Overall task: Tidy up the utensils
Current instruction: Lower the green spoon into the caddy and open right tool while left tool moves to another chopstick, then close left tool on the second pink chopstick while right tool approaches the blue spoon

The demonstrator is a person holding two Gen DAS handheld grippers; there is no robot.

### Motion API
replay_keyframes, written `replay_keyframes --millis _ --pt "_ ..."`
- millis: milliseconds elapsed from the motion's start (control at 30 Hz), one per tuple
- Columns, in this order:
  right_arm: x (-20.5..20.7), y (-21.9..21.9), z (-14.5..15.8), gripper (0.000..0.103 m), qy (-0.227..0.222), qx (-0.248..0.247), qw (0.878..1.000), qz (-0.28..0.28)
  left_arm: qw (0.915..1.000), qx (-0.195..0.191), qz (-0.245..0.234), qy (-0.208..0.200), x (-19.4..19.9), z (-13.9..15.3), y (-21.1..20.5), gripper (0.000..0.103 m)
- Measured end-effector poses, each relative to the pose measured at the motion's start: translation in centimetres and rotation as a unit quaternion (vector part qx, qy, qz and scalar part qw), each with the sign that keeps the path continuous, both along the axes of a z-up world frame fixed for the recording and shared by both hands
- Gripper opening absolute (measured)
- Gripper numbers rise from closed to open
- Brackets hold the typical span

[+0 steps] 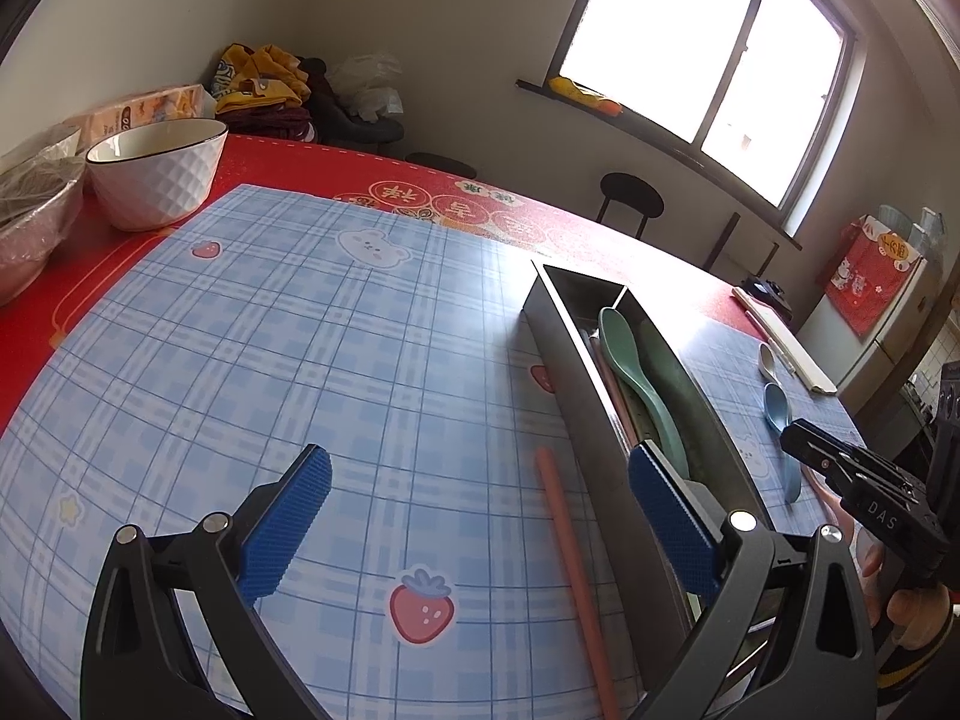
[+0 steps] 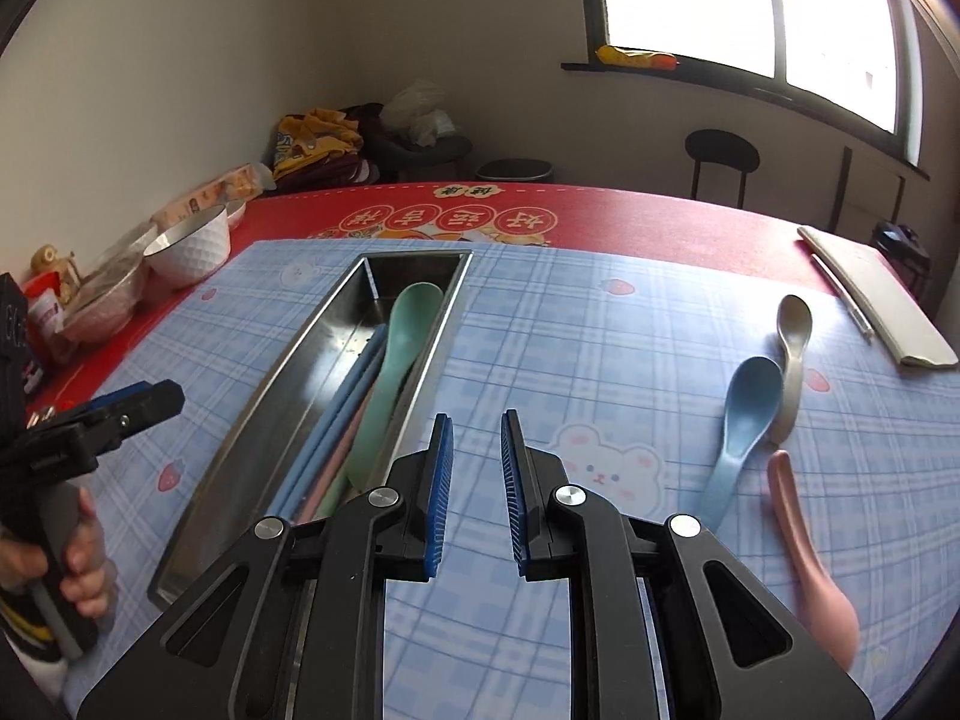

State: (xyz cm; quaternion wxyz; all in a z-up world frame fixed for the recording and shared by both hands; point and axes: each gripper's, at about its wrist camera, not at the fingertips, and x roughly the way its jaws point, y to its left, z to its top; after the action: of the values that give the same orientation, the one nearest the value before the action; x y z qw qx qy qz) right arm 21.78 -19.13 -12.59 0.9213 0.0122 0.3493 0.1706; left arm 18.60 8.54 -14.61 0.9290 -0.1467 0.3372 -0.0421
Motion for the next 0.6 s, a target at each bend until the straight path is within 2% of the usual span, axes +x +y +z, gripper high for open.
replay_keyframes --millis 167,233,300,333,400,500,600 --pt "-0.2 -2.8 -1.4 0.017 0.013 0.077 0.997 -0.028 0.9995 -0.002 0.027 0.020 0.3 -0.2 0.8 0.095" --pt "-0.5 -3.6 -1.2 0.017 -0.001 0.102 0.994 -0.026 0.9993 0.016 0.025 0.023 -0.2 0.1 0.5 0.083" --pt "-0.3 -4.2 -1.5 0.017 0.010 0.122 0.992 -0.021 0.9982 0.040 0.011 0.042 -0.8 0.1 -0.4 0.062" --pt "-0.2 -4.4 -1.6 0.017 0.013 0.131 0.991 -0.021 0.9974 0.045 -0.003 0.055 -1.1 0.0 -0.8 0.057" --pt "-0.2 -4.9 -1.7 0.017 0.014 0.148 0.989 -0.021 0.9962 0.029 -0.042 0.070 -2.2 -0.3 -1.2 0.036" --pt "-0.4 -5.1 -1.7 0.017 0.015 0.157 0.987 -0.019 0.9931 0.013 -0.079 0.085 -3.7 -0.7 -1.7 0.023" --pt "-0.6 -5.0 -1.6 0.017 0.013 0.155 0.988 -0.017 0.9895 -0.003 -0.105 0.100 -4.5 -1.1 -2.4 0.021"
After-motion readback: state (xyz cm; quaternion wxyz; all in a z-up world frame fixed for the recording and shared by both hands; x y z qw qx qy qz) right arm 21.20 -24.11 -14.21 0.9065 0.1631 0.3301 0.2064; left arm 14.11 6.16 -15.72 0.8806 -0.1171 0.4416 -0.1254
